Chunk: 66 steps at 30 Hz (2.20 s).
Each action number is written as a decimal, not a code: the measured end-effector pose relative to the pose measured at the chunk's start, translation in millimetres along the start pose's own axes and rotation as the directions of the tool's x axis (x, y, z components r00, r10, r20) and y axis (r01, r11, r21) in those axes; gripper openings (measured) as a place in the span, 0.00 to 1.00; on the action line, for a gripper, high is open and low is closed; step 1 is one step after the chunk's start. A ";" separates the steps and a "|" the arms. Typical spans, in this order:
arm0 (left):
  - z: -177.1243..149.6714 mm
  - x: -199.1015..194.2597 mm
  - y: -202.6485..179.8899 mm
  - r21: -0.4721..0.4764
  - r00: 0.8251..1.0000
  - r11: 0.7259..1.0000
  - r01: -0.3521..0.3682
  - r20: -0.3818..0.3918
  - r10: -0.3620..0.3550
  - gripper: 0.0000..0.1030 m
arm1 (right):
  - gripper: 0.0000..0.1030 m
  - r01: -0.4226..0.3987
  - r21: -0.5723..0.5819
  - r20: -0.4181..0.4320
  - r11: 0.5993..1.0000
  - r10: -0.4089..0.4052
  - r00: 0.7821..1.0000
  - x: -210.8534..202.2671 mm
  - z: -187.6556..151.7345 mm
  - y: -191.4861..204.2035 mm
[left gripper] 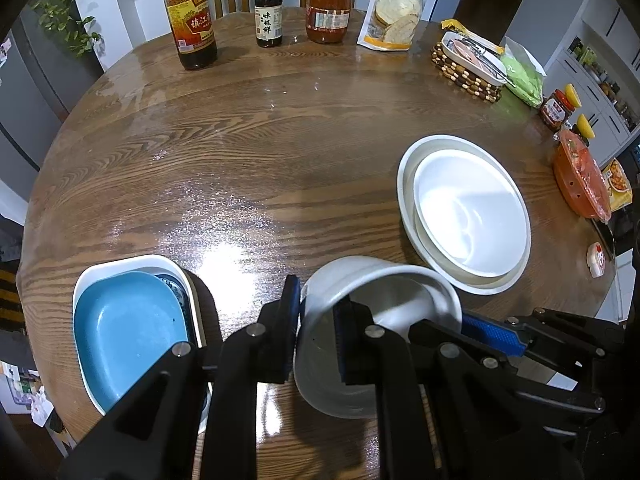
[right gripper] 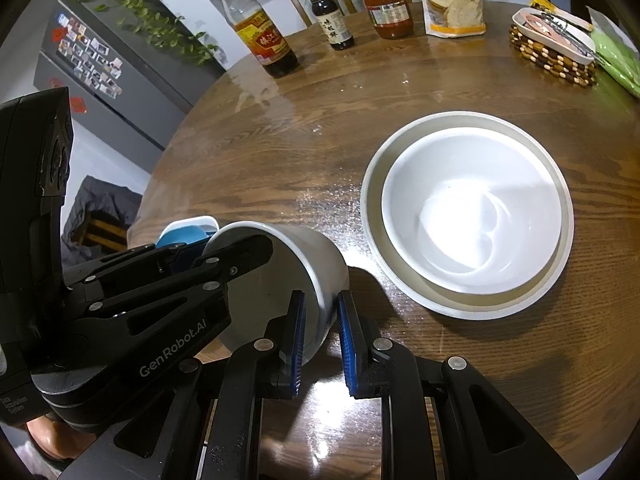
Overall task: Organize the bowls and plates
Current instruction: 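Lift the small white bowl with both grippers toward the stacked white bowls, then lower the small white bowl with both grippers into the stacked white bowls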
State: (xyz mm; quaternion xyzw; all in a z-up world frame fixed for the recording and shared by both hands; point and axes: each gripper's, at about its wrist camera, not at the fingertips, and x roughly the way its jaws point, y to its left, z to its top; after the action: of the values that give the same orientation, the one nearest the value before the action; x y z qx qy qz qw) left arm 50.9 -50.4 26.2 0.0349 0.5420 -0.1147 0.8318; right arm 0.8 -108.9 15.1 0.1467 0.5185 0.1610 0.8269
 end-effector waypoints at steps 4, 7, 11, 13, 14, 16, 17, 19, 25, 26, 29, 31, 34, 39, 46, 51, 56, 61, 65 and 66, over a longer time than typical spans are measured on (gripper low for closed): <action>-0.4 -1.5 3.6 -0.013 1.000 1.000 -0.003 0.005 0.003 0.14 | 0.19 -0.007 -0.010 0.001 1.000 0.007 1.000 1.4 0.4 1.4; -1.0 -3.9 5.2 -0.019 1.000 1.000 -0.008 0.011 0.009 0.14 | 0.19 -0.014 -0.019 0.006 1.000 0.015 1.000 0.9 0.4 2.4; -1.9 -6.8 7.1 -0.028 1.000 0.999 -0.016 0.020 0.016 0.14 | 0.19 -0.021 -0.030 0.006 0.999 0.021 1.000 1.7 2.0 3.4; -1.9 -7.2 9.3 -0.035 1.000 0.999 -0.017 0.021 0.018 0.14 | 0.19 -0.023 -0.034 0.005 0.999 0.023 1.000 2.1 2.2 3.9; -1.4 -7.4 9.7 -0.037 1.000 0.999 -0.018 0.021 0.019 0.14 | 0.19 -0.023 -0.038 0.006 0.999 0.023 1.000 2.3 2.6 4.5; -0.7 -7.8 11.2 -0.042 1.000 0.999 -0.019 0.021 0.020 0.14 | 0.19 -0.023 -0.044 0.007 0.999 0.023 1.000 1.2 3.0 4.5; -0.2 -8.1 11.2 -0.043 1.000 0.999 -0.019 0.022 0.020 0.14 | 0.19 -0.022 -0.048 0.009 0.999 0.022 1.000 0.7 3.6 4.9; 0.9 -9.5 11.0 -0.045 0.999 0.999 -0.020 0.026 0.021 0.14 | 0.19 -0.021 -0.053 0.013 0.998 0.022 1.000 -1.0 5.0 5.1; 5.4 -16.6 9.6 -0.040 0.998 0.999 -0.022 0.051 0.024 0.14 | 0.19 -0.020 -0.067 0.034 0.998 0.022 0.999 -9.2 6.4 4.3; 6.0 -17.4 9.5 -0.039 0.998 0.999 -0.022 0.053 0.024 0.14 | 0.19 -0.019 -0.068 0.037 0.997 0.022 0.999 -10.8 6.3 4.4; 8.6 -20.0 8.3 -0.035 0.998 0.999 -0.023 0.062 0.025 0.14 | 0.19 -0.020 -0.069 0.045 0.997 0.023 0.999 -15.5 7.7 4.6; 10.2 -20.9 7.0 -0.032 0.997 0.999 -0.023 0.067 0.025 0.14 | 0.19 -0.020 -0.069 0.051 0.997 0.024 0.998 -18.5 9.8 4.2; 12.6 -23.3 3.8 -0.026 0.997 0.999 -0.023 0.076 0.025 0.14 | 0.19 -0.019 -0.067 0.063 0.998 0.023 0.998 -24.4 11.7 2.9; 19.1 -27.5 -6.2 -0.008 0.995 1.000 -0.019 0.095 0.020 0.14 | 0.19 -0.012 -0.058 0.092 0.998 0.017 0.996 -36.2 14.5 -3.8; 29.7 -30.1 -32.0 0.045 0.993 0.999 0.002 0.114 -0.007 0.14 | 0.19 0.010 -0.021 0.135 1.000 -0.007 0.991 -53.9 13.4 -25.0; 37.0 -29.2 -52.4 0.087 0.991 0.996 0.023 0.127 -0.034 0.14 | 0.19 0.032 0.011 0.165 0.999 -0.034 0.986 -66.6 14.5 -42.4; 44.4 -22.8 -69.6 0.117 0.990 0.992 0.045 0.126 -0.060 0.14 | 0.19 0.055 0.043 0.181 0.998 -0.062 0.981 -73.2 17.5 -58.1; 53.4 -14.7 -81.4 0.145 0.989 0.988 0.056 0.124 -0.074 0.14 | 0.18 0.072 0.066 0.192 0.995 -0.084 0.978 -74.3 21.6 -70.4; 58.7 -5.8 -87.7 0.156 0.991 0.986 0.063 0.110 -0.080 0.15 | 0.18 0.078 0.080 0.185 0.994 -0.091 0.978 -71.0 25.9 -80.3; 59.4 -3.6 -88.2 0.157 0.991 0.985 0.066 0.104 -0.082 0.15 | 0.18 0.081 0.086 0.180 0.993 -0.095 0.979 -69.4 26.4 -82.8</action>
State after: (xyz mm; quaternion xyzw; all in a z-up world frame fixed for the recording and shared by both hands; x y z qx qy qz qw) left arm 82.4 -146.3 59.7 0.0721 0.4859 -0.1886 0.8504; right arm 5.7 -215.0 48.5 0.1702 0.4517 0.0897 0.8712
